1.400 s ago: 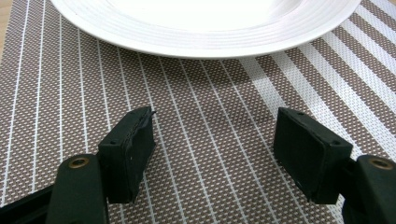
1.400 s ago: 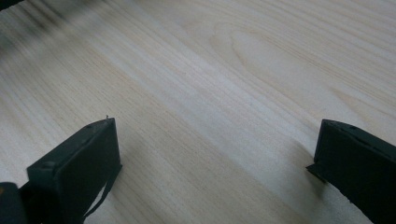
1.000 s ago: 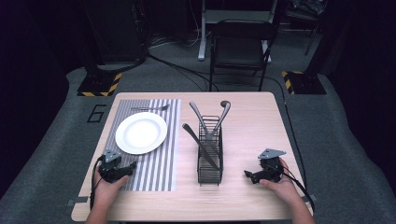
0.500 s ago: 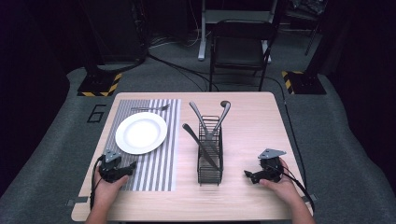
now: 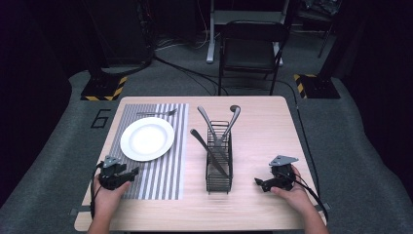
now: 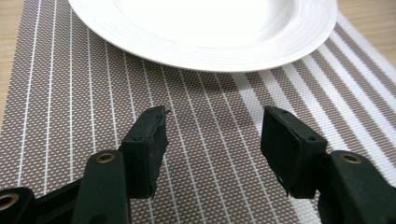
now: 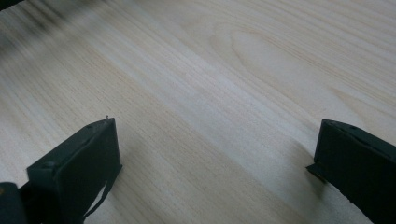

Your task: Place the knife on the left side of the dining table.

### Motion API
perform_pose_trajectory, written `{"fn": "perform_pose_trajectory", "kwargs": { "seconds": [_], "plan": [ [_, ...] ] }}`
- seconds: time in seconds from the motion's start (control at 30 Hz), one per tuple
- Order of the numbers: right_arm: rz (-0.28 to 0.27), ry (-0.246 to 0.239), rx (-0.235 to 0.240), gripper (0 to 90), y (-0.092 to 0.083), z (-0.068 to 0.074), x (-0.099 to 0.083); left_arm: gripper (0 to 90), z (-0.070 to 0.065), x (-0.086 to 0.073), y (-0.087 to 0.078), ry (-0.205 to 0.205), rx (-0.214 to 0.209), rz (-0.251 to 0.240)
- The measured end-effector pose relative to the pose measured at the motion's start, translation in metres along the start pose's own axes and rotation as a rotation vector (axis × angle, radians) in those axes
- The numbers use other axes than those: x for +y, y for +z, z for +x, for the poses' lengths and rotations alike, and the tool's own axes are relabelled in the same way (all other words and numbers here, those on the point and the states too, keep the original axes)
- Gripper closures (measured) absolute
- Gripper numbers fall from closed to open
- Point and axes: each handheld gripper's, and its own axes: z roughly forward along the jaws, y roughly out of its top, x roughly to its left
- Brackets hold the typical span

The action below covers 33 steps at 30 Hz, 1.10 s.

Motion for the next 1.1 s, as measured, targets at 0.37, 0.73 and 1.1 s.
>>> {"fn": "perform_pose_trajectory", "kwargs": {
  "seconds": [0.37, 0.73, 1.1],
  "plan": [
    [0.0, 0.0, 0.0, 0.0, 0.0, 0.0, 0.0, 42.9, -0.001, 0.008, -0.012, -0.031, -0.006, -0.032],
    [0.0, 0.0, 0.0, 0.0, 0.0, 0.0, 0.0, 44.3, -0.014, 0.018, -0.022, -0.01, -0.033, -0.039],
    [0.0, 0.0, 0.0, 0.0, 0.0, 0.0, 0.0, 45.3, -0.031, 0.024, -0.023, 0.019, -0.066, -0.03]
  ]
}}
